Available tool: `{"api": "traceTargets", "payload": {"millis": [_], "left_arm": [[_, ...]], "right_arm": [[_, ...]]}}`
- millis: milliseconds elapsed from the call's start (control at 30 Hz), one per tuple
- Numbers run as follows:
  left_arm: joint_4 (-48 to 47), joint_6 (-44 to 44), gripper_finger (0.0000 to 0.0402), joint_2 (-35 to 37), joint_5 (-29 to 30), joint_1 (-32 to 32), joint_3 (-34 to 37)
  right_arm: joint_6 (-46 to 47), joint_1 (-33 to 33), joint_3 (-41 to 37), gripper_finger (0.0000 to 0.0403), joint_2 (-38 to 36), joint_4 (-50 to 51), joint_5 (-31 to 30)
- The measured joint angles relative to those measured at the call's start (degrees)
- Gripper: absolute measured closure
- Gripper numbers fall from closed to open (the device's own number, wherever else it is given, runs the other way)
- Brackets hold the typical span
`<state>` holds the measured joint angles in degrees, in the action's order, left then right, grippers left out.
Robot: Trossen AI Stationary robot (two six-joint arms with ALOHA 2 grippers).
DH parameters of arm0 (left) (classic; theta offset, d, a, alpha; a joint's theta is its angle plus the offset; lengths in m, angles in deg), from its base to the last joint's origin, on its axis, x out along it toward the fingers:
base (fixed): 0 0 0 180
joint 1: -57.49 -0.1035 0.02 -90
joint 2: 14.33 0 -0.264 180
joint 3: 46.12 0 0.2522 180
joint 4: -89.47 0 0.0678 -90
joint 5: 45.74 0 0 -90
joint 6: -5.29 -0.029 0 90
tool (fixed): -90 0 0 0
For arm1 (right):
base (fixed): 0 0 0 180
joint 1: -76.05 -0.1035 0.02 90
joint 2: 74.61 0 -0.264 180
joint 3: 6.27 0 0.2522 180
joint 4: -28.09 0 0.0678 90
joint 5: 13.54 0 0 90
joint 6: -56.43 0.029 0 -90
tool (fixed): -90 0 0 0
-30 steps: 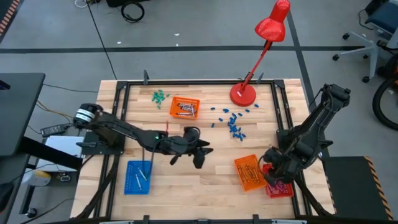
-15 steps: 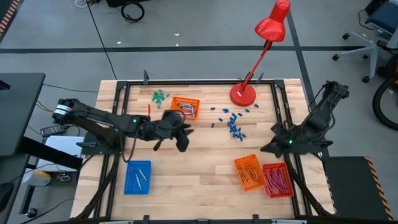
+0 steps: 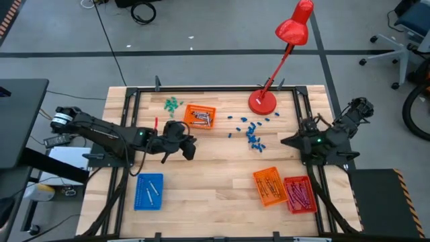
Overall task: Sort crayons
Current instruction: Return to Home Position
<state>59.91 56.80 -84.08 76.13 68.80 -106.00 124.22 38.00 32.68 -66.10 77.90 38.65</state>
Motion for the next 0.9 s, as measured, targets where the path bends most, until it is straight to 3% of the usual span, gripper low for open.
{"api": "traceTargets", "payload": {"millis": [200, 333, 500, 633, 900], "left_arm": [[1.53, 1.92, 0.0326, 10.74, 2.63, -0.80, 7.09], [1.43, 1.02, 0.0345, 19.91, 3.00, -2.25, 11.90], [1.57, -0.21, 0.0365, 30.92, 2.97, -3.83, 19.10], [2.73, 0.29, 0.0378, 39.25, 2.82, -4.11, 25.86], [4.89, 0.26, 0.0391, 54.44, 0.03, -4.11, 37.20]], "right_arm": [[-8.74, 1.13, 0.00, 0.0345, -8.47, -1.62, -4.56], [-9.89, 2.07, 0.72, 0.0345, -8.34, -0.14, -6.06], [-9.27, 3.06, 0.11, 0.0345, -8.34, 0.45, -8.05], [-6.91, 3.76, -0.80, 0.0345, -8.34, 0.34, -14.43], [2.15, 5.45, -9.83, 0.0345, -8.34, -9.93, -19.80]]}}
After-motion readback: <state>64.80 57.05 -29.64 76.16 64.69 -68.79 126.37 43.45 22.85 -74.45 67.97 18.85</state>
